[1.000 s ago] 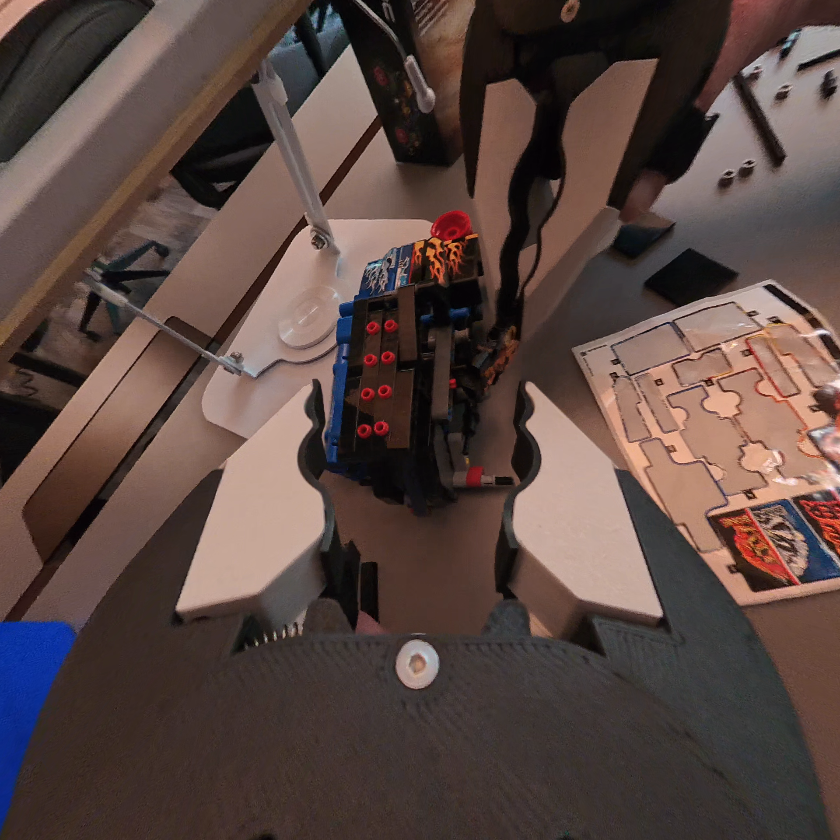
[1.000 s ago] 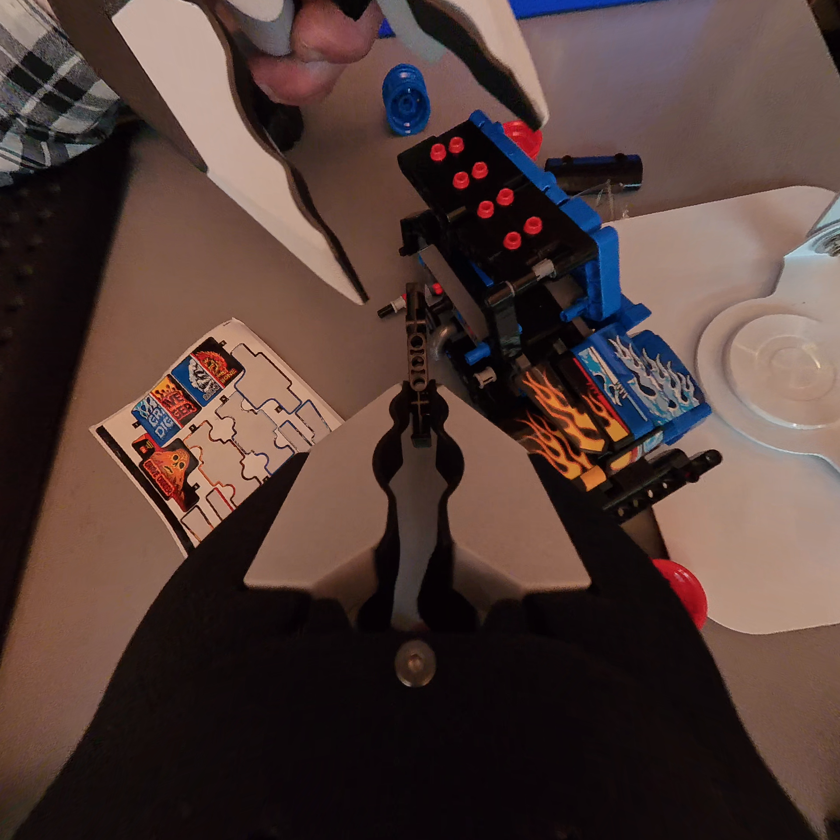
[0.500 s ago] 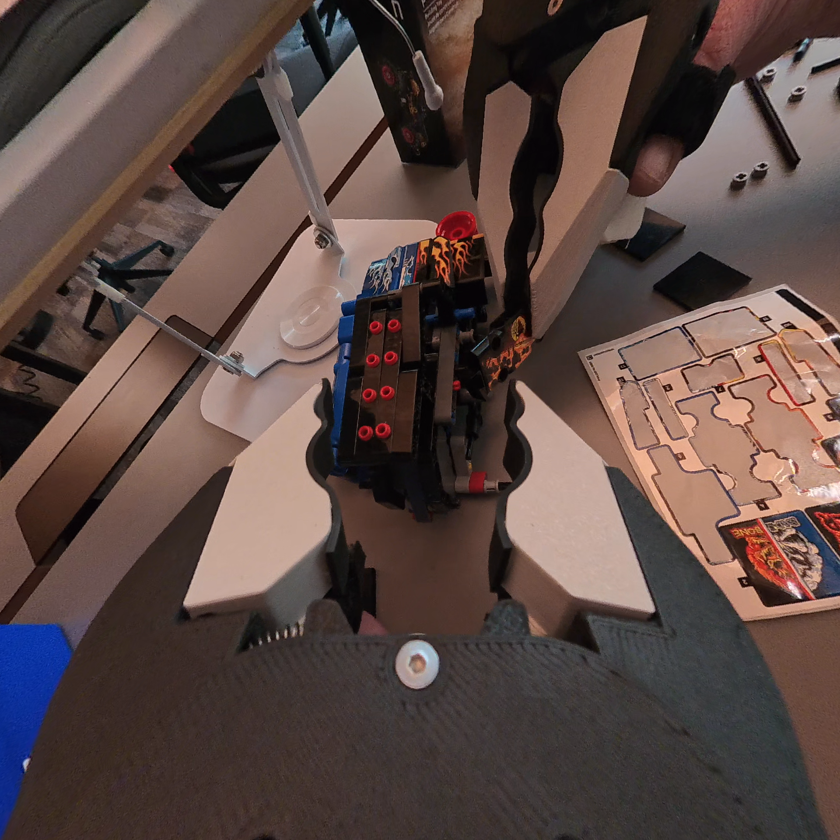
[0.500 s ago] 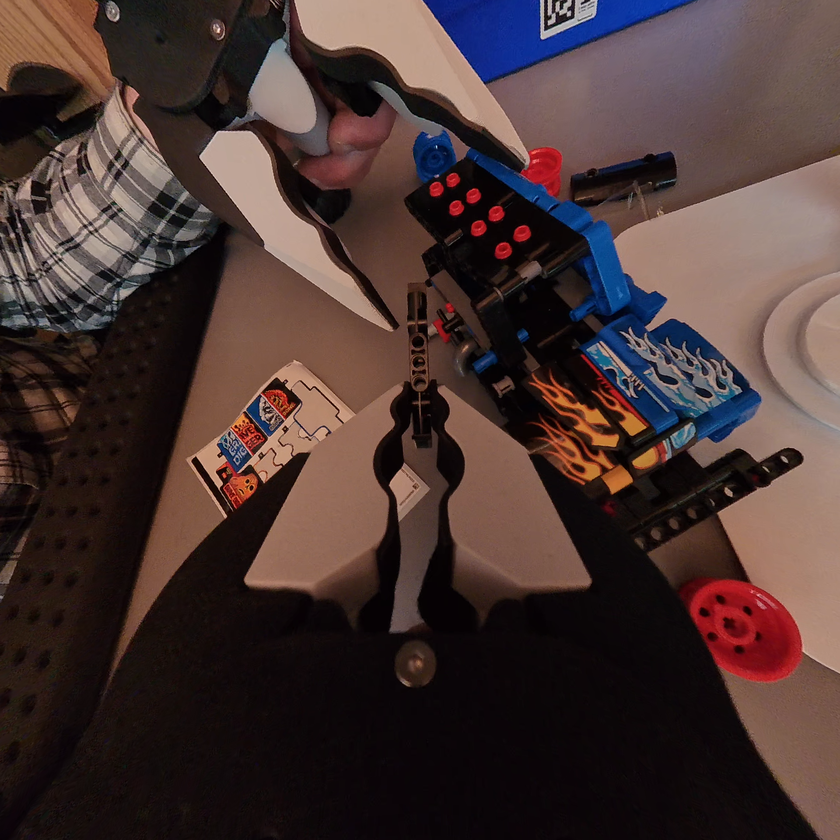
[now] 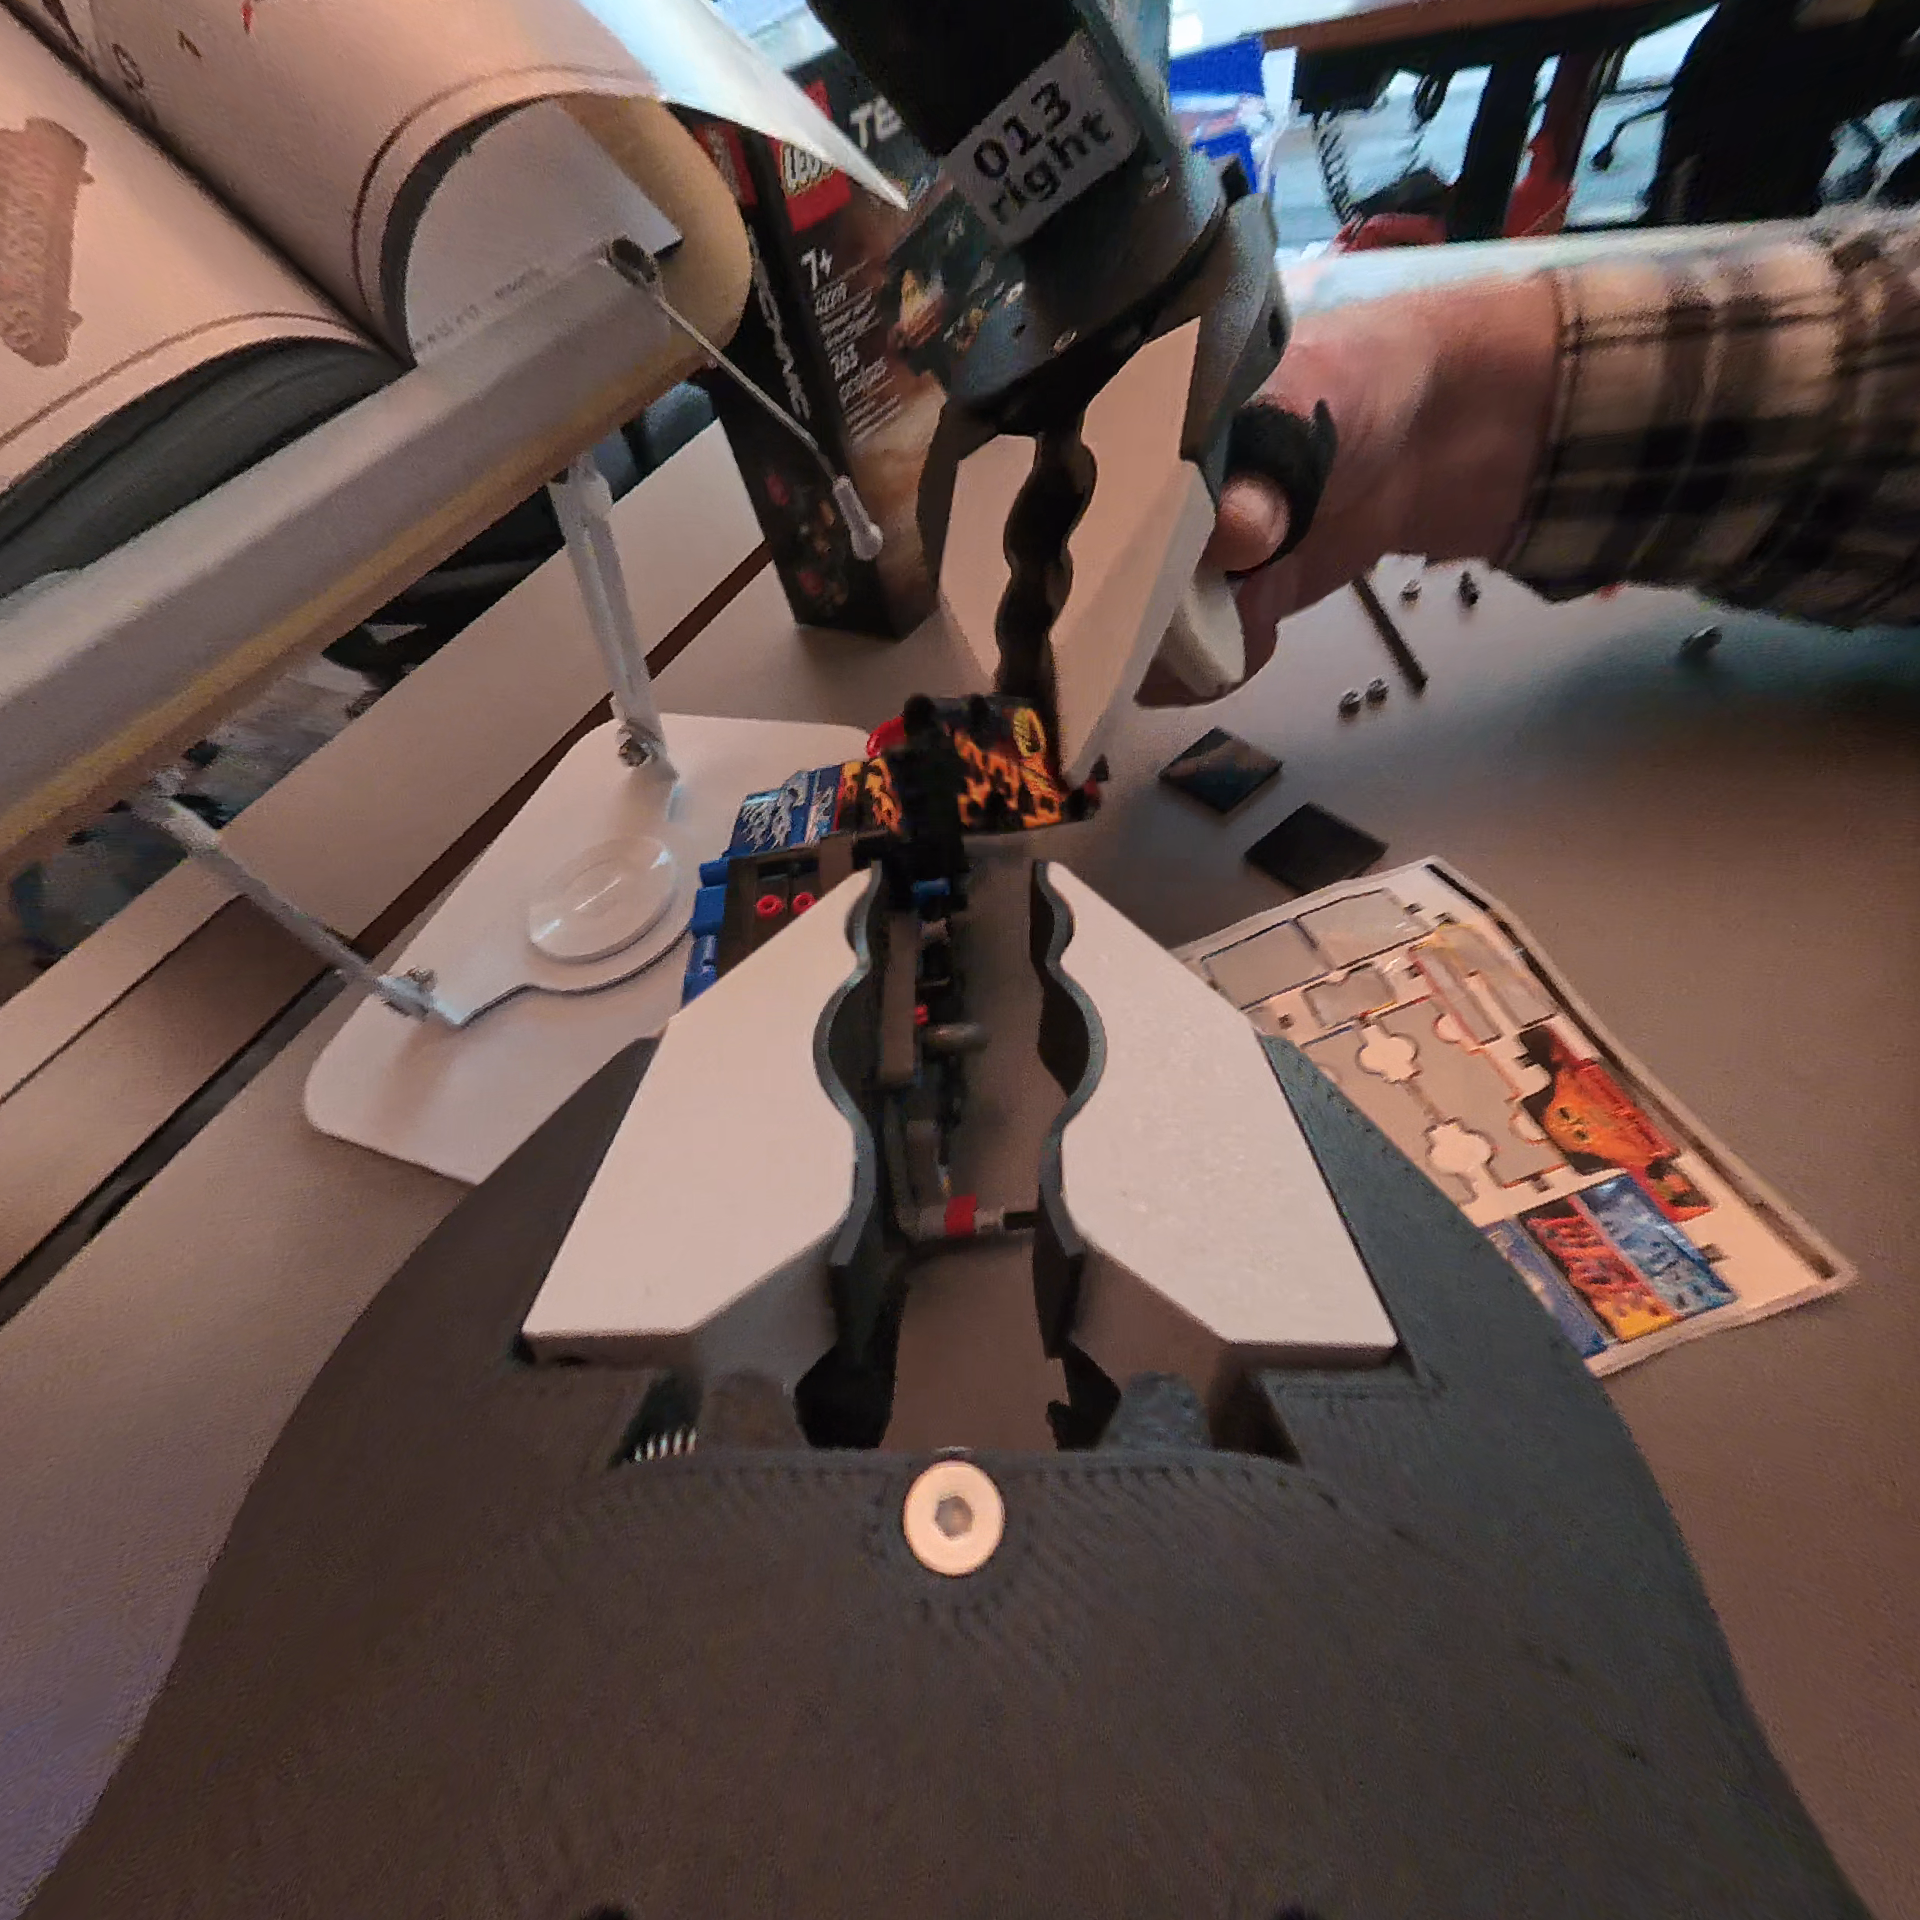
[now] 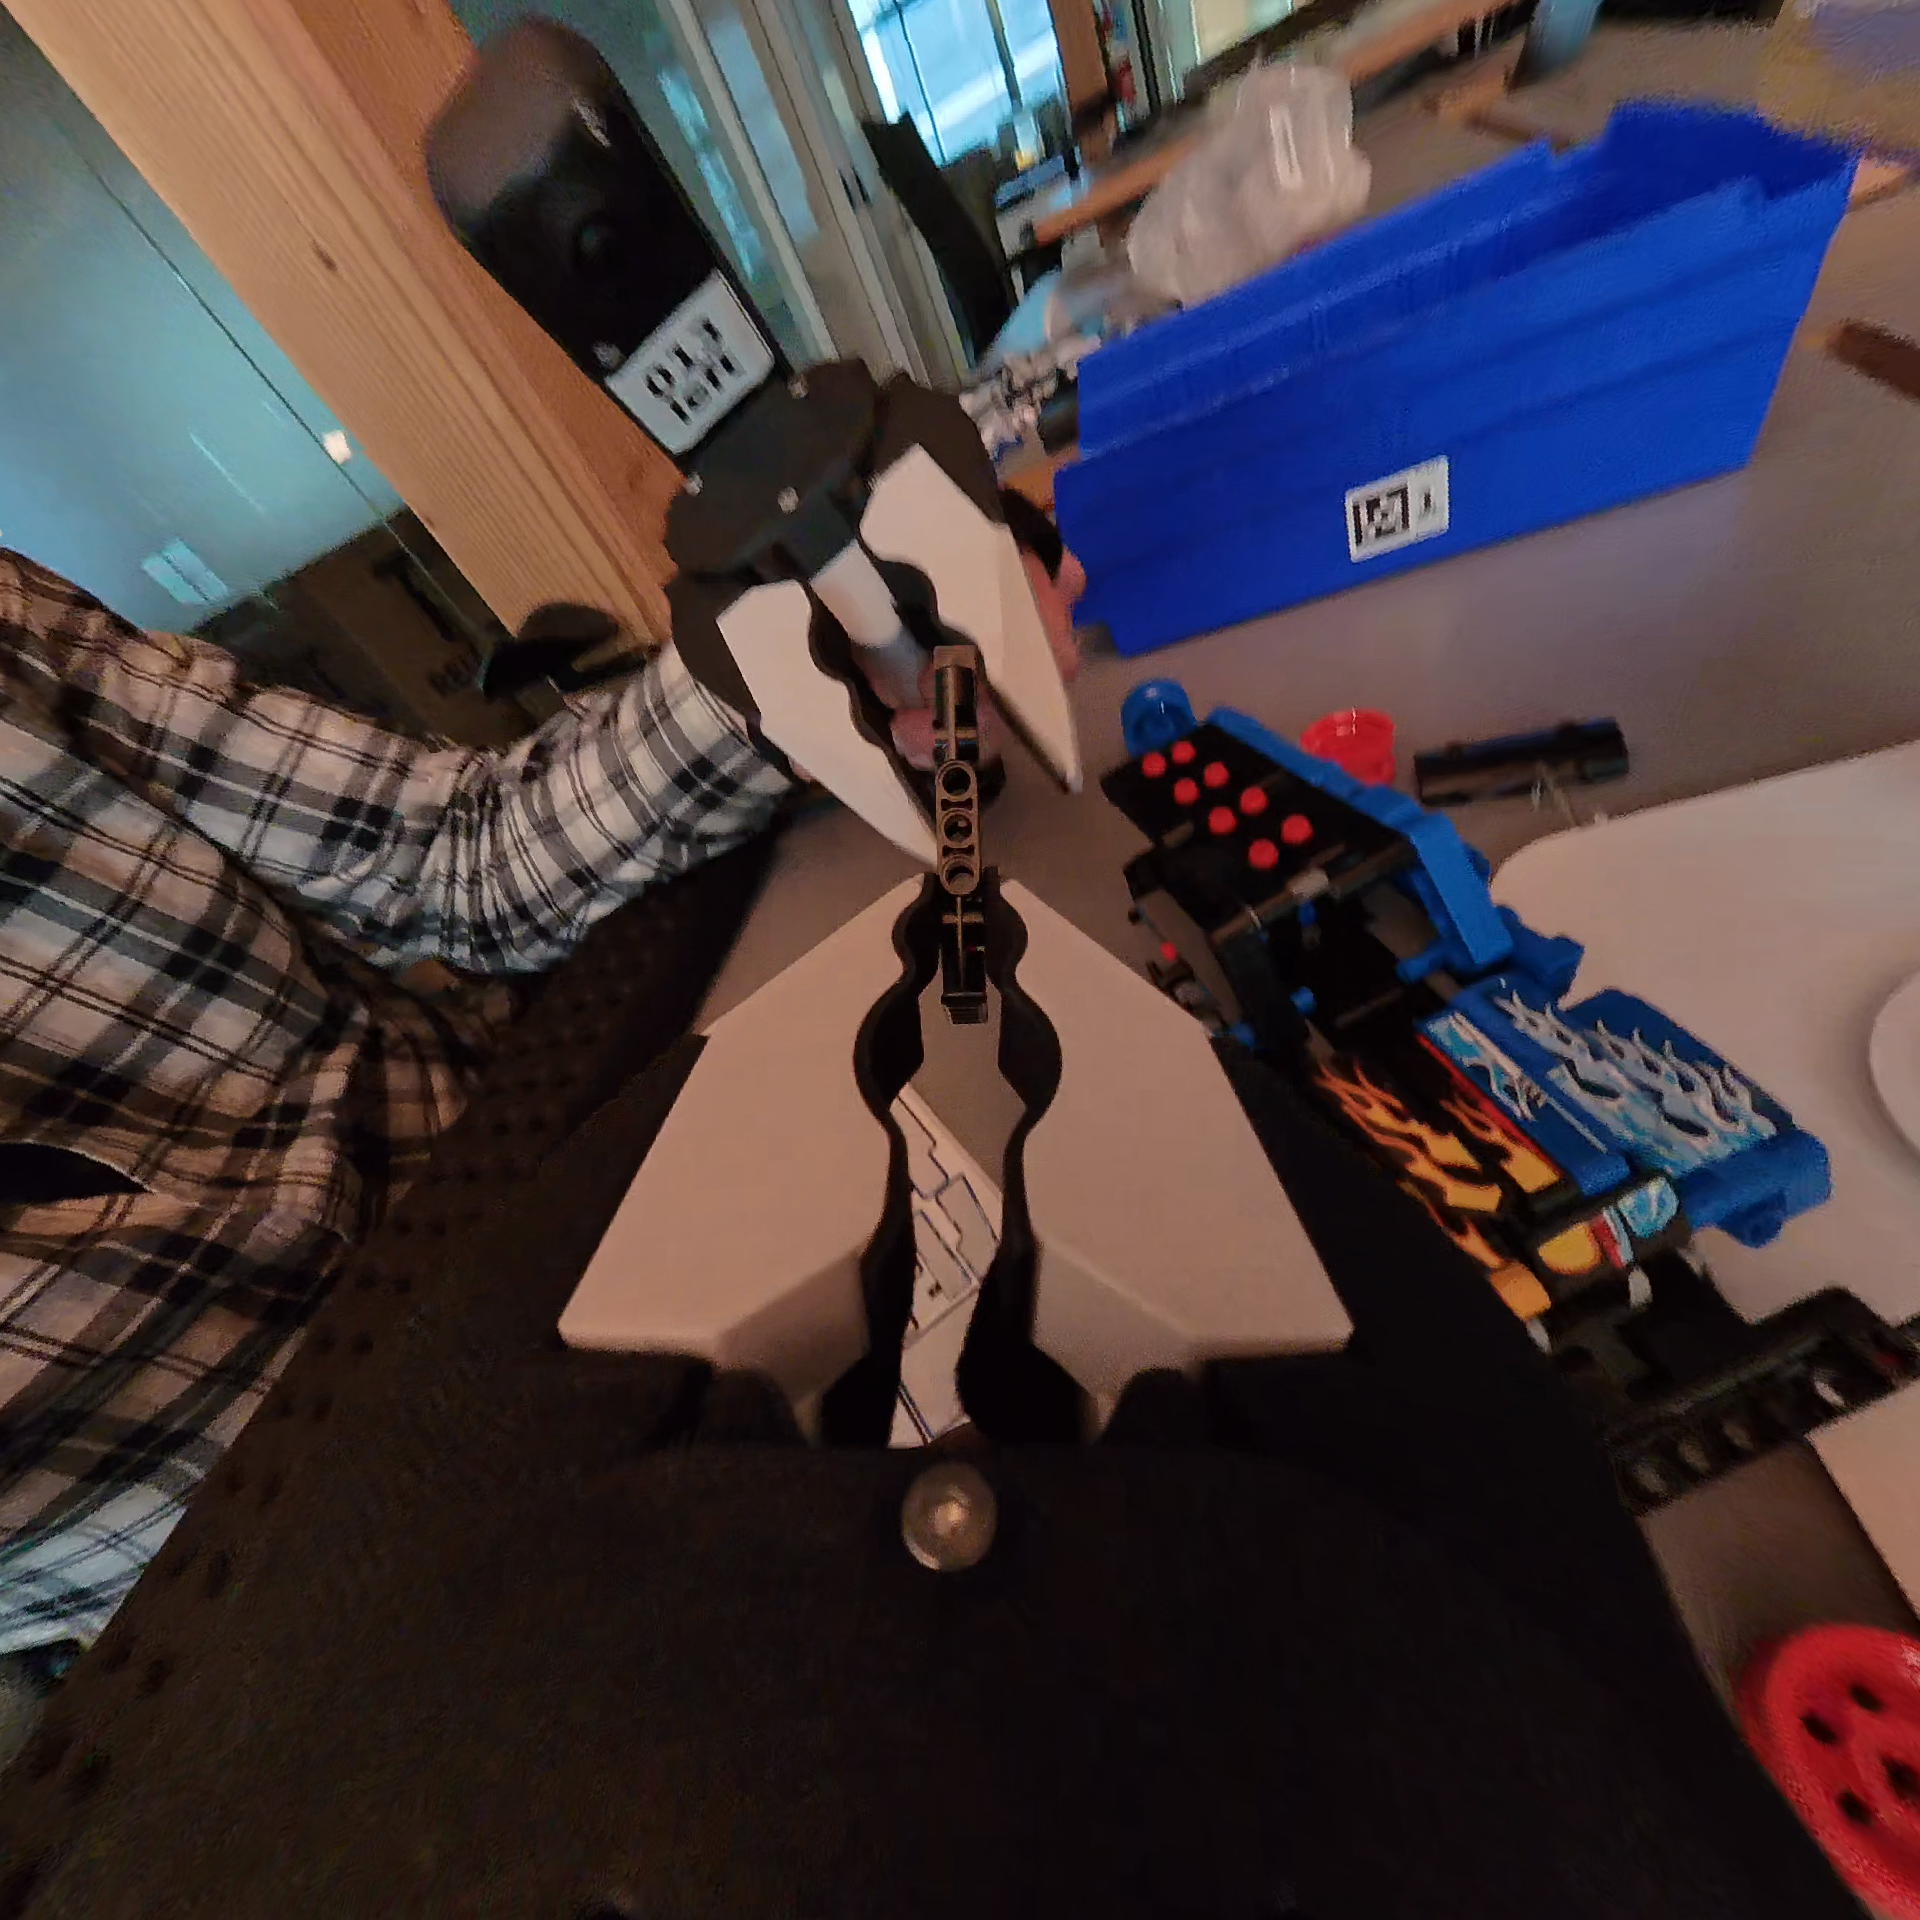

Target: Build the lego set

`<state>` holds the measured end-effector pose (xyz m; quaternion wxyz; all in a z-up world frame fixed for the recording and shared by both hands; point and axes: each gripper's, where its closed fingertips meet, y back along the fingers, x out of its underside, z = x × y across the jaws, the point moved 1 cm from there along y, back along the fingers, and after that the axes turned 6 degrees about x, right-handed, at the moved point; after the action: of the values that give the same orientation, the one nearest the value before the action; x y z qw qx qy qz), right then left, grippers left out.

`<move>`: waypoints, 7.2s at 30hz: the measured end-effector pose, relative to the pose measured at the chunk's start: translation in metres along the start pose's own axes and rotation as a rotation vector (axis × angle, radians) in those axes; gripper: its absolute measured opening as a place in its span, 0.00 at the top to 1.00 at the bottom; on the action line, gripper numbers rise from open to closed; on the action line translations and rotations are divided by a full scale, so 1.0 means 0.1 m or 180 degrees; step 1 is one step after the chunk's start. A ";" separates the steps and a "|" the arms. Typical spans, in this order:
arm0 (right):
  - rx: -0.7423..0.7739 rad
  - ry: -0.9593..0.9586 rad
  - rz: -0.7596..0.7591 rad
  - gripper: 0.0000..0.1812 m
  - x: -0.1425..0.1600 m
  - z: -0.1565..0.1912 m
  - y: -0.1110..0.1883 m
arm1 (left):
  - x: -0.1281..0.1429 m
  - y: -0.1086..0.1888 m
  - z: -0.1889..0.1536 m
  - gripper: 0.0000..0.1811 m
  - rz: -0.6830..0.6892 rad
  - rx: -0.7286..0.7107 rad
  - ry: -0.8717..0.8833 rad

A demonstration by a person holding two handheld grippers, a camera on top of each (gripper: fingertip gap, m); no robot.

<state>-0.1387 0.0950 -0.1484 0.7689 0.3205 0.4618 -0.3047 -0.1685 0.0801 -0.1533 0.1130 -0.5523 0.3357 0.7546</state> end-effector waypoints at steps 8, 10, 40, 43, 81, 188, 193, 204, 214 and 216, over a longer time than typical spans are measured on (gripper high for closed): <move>0.0060 0.0172 -0.0225 0.96 -0.15 0.07 0.02 | -0.19 -0.04 -0.09 0.96 -0.0391 0.0208 0.0214; 0.0133 0.0270 -0.0231 0.97 -0.17 0.07 0.02 | -0.19 -0.02 -0.08 0.96 -0.0405 0.0188 0.0209; 0.0195 0.0198 -0.0919 0.97 -0.51 0.13 0.07 | -0.21 -0.11 -0.06 0.91 -0.0341 0.0107 0.0337; 0.0162 0.0170 -0.1011 0.97 -0.55 0.14 0.09 | -0.27 -0.12 -0.09 0.95 -0.0471 0.0167 0.0379; 0.0428 0.0867 -0.0030 0.97 -0.16 0.13 0.07 | -0.55 0.13 -0.07 0.90 -0.0888 -0.0086 -0.0039; 0.0602 0.0332 0.0102 0.97 -0.15 -0.02 0.06 | -0.16 0.17 0.08 0.95 -0.0957 0.0566 0.0938; 0.0601 0.0264 0.0000 0.96 -0.17 -0.05 0.07 | -0.19 0.18 0.10 0.96 -0.1008 0.0565 0.0957; 0.0634 0.0308 -0.0062 0.96 -0.18 -0.05 -0.03 | -0.19 0.30 0.14 0.96 -0.1071 0.0570 0.0952; 0.0721 0.0320 -0.0060 0.96 -0.17 -0.09 -0.09 | -0.10 0.31 0.19 0.95 -0.0992 0.0547 0.0998; 0.0713 0.0300 -0.0076 0.96 -0.17 -0.09 -0.09 | -0.09 0.30 0.19 0.95 -0.0978 0.0550 0.1013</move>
<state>-0.1566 0.0997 -0.1383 0.7020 0.4129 0.4642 -0.3481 -0.1960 0.0711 -0.1307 0.2191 -0.6971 0.3247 0.6005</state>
